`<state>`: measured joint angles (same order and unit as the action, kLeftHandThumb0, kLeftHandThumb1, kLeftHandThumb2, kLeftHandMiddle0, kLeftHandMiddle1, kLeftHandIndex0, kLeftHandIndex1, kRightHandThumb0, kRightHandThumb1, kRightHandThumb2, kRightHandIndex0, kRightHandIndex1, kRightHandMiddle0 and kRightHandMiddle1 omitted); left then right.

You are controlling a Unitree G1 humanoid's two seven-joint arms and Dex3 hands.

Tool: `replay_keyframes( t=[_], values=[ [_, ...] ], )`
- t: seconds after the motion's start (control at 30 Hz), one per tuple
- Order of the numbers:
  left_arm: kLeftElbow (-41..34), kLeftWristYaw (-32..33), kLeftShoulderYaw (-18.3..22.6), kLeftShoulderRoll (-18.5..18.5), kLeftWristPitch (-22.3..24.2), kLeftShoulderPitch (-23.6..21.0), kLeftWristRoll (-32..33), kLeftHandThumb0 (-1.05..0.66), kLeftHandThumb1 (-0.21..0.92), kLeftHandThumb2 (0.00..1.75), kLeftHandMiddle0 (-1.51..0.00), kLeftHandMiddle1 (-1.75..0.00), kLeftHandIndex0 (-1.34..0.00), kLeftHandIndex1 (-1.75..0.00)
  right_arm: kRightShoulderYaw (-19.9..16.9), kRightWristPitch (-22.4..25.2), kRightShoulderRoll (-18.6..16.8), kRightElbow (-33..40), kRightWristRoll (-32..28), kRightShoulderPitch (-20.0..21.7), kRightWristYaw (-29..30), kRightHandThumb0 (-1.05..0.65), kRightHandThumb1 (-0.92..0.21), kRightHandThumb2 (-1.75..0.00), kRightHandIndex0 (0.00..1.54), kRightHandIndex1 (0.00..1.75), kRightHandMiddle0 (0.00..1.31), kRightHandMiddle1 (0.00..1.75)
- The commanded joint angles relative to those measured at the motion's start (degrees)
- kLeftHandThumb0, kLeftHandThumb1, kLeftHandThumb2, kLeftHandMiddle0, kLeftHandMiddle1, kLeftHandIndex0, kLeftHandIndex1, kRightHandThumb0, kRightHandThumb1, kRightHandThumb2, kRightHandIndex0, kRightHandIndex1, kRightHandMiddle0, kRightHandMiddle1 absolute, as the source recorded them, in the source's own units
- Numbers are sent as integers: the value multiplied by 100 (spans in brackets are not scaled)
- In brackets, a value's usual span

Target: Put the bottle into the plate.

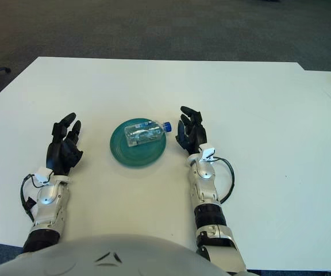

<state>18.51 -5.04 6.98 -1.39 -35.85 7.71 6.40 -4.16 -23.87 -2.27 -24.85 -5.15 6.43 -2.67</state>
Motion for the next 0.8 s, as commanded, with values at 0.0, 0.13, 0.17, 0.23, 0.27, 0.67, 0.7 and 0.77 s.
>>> replay_keyframes(
  t=[0.0,0.13,0.17,0.23,0.27,0.67,0.7,0.77],
  values=[
    [362,-123,-3,3,41,568,13,-83,92,95,-37,-2,0,-82,18,110,11,-99,7,-189,-57,-50,-92,-69,46,23,10,87],
    [333,-171,-23,-9,44,594,-2,-82,92,95,-38,-2,0,-82,25,124,26,-88,-19,-219,-131,-50,-92,-71,45,21,10,86],
    [320,-187,-33,-13,43,604,-8,-82,92,96,-38,-2,0,-82,29,140,32,-74,-17,-233,-145,-50,-92,-71,45,20,10,86],
    [301,-213,-46,-18,48,615,-14,-82,92,96,-38,-3,0,-82,35,169,40,-53,-13,-248,-162,-51,-92,-73,45,19,9,86],
    [294,-223,-50,-20,52,618,-15,-82,92,96,-39,-3,0,-82,36,181,43,-46,-11,-253,-167,-51,-92,-73,45,19,9,86],
    [101,-236,-116,-8,151,718,-80,-83,92,97,-43,-4,-1,-89,-19,612,71,53,-111,-249,-220,-54,-92,-76,46,16,7,86],
    [75,-224,-126,-3,159,731,-95,-83,92,97,-43,-4,-1,-89,-54,631,78,-38,-156,-204,-248,-54,-92,-76,47,16,7,86],
    [29,-203,-144,7,178,751,-120,-83,92,97,-44,-4,-2,-90,-98,657,82,-137,-205,-153,-275,-54,-92,-75,50,18,7,86]
  ],
)
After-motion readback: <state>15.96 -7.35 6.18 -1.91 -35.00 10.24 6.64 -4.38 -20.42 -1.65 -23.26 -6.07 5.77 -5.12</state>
